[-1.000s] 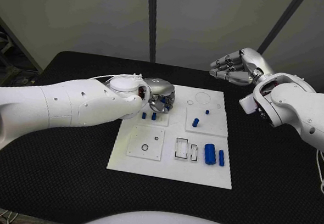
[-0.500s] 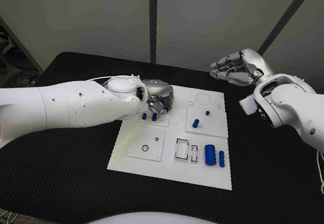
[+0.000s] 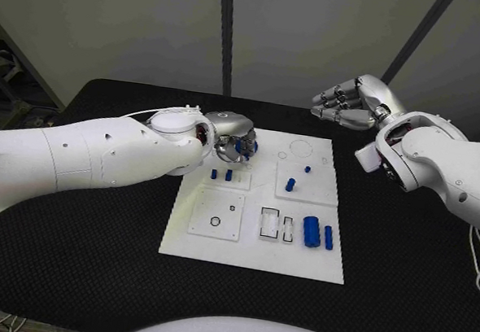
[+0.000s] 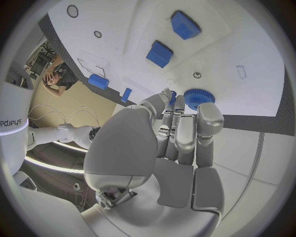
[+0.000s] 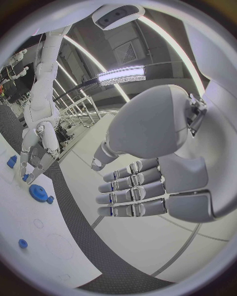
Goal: Assemble the parts on the task board
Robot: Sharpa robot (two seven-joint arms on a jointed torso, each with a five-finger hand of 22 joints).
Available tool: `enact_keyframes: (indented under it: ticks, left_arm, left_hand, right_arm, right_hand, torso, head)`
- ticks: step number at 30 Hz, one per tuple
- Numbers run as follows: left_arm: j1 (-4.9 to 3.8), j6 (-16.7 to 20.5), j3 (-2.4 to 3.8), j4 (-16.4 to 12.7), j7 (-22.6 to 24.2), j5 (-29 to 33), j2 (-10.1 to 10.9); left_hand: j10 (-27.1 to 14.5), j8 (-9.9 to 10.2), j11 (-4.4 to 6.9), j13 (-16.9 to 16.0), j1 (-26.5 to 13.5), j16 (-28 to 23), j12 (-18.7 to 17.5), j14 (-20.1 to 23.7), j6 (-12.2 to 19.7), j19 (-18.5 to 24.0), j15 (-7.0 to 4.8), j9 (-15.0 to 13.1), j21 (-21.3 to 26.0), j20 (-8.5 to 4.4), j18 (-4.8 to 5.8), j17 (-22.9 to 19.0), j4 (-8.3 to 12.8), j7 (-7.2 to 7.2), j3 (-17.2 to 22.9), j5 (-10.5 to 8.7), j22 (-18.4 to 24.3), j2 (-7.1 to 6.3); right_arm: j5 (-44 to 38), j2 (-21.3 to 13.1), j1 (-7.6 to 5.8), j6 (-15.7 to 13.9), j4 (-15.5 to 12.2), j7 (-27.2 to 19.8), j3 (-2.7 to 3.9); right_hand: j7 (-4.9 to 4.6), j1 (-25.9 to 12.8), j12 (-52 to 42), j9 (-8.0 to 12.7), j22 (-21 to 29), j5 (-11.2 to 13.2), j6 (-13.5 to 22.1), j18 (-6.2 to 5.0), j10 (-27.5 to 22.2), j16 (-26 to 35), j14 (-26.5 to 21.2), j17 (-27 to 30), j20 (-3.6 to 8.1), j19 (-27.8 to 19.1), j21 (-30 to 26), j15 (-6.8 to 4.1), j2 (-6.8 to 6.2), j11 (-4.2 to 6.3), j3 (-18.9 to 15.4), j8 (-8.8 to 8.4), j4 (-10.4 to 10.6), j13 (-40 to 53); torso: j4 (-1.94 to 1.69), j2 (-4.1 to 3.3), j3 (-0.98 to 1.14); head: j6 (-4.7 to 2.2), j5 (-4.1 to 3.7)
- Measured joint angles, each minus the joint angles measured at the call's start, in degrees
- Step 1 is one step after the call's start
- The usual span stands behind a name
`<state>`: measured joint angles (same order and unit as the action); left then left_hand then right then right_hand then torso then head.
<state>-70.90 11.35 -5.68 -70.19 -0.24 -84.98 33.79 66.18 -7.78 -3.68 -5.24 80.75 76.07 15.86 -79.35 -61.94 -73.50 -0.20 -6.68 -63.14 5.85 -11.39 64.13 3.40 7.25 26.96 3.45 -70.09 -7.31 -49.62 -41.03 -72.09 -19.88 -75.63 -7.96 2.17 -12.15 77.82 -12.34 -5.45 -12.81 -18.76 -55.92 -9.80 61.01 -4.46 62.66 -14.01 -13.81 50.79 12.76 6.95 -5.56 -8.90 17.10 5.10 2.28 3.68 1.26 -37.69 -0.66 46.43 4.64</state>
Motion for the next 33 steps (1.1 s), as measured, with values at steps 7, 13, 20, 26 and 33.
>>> enact_keyframes:
  ticks: [7, 13, 20, 26, 33]
  left_arm:
    - [-0.05, 0.2, 0.91, -2.0, -0.1, 0.5, 2.4]
    - [-0.02, 0.1, 1.05, -3.5, -0.2, 1.0, 5.0]
    - [0.08, -0.1, 1.08, -4.6, -0.6, 2.0, 7.2]
    - [0.28, -0.4, 1.08, -4.9, -0.9, 2.6, 7.8]
    - [0.44, -0.8, 1.08, -4.9, -1.1, 3.0, 7.8]
  left_hand:
    - [0.4, 0.0, 0.0, 0.0, -0.2, 0.3, 0.0, -0.2, -0.2, -0.4, -0.2, 0.0, -0.3, 0.0, -0.01, 0.1, 0.1, 0.19, 0.1, 0.0, -0.3, -0.24]
    - [0.4, 0.0, 0.0, 0.0, -0.2, 0.3, 0.0, -0.2, -0.4, -0.4, -0.2, -0.1, -0.3, 0.0, -0.01, 0.1, 0.1, 0.0, 0.1, 0.0, -0.4, -0.24]
    - [0.4, 0.0, 0.0, 0.0, -0.6, 0.3, -0.3, -0.4, -0.4, -0.4, 0.01, -0.1, -0.3, 0.0, -0.01, 0.1, 0.0, 0.01, 0.3, 0.01, -0.5, -0.6]
    - [0.4, 0.0, 0.0, 0.0, -0.6, 0.3, -0.3, -0.4, -0.4, -0.4, 0.01, -0.1, -0.3, 0.0, -0.01, 0.1, 0.0, 0.01, 0.3, 0.01, -0.5, -0.6]
    - [0.7, 0.0, -0.11, 0.0, -0.6, 0.3, -0.3, -0.4, -0.4, -0.4, 0.01, -0.1, -0.3, 0.0, -0.01, 0.1, 0.0, 0.01, 0.3, 0.01, -0.5, -0.6]
  right_arm:
    - [0.0, -0.1, 0.0, 0.0, 0.0, 0.0, 0.0]
    - [0.0, -0.2, 0.0, 0.0, 0.0, 0.0, 0.0]
    - [0.0, -0.2, 0.03, 0.0, 0.1, 0.0, 0.0]
    - [0.0, -0.2, 0.04, 0.0, 0.1, 0.0, 0.0]
    - [0.0, -0.3, 0.05, 0.0, 0.1, 0.0, 0.0]
  right_hand:
    - [0.0, 0.0, 0.0, 0.0, 0.0, 0.0, 0.0, 0.0, 0.0, 0.0, 0.0, 0.0, 0.0, 0.0, 0.0, 0.0, 0.0, 0.0, 0.0, 0.0, 0.0, 0.0]
    - [0.0, 0.0, 0.0, 0.0, 0.0, 0.0, 0.0, 0.0, 0.0, 0.0, 0.0, 0.0, 0.0, 0.0, 0.0, 0.0, 0.0, 0.0, 0.0, 0.0, 0.0, 0.0]
    - [0.0, 0.0, 0.0, 0.0, 0.0, 0.0, 0.0, 0.0, 0.0, 0.0, 0.0, 0.0, 0.0, 0.0, 0.0, 0.0, 0.0, 0.0, 0.0, 0.0, 0.0, 0.0]
    - [0.0, 0.0, 0.0, 0.0, 0.0, 0.0, 0.0, 0.0, 0.0, 0.0, 0.0, 0.0, 0.0, 0.0, 0.0, 0.0, 0.0, 0.0, 0.0, 0.0, 0.0, 0.0]
    - [0.0, 0.0, 0.0, 0.0, 0.0, 0.0, 0.0, 0.0, 0.0, 0.0, 0.0, 0.0, 0.0, 0.0, 0.0, 0.0, 0.0, 0.0, 0.0, 0.0, 0.0, 0.0]
  torso:
    - [-0.03, 0.0, 0.02]
    - [-0.06, 0.01, 0.02]
    - [-0.07, 0.02, 0.01]
    - [-0.02, 0.01, 0.01]
    - [0.1, -0.05, 0.02]
  head:
    - [-0.13, 0.1]
    - [-0.31, 0.25]
    - [-0.42, 0.38]
    - [-0.53, 0.53]
    - [-0.42, 0.6]
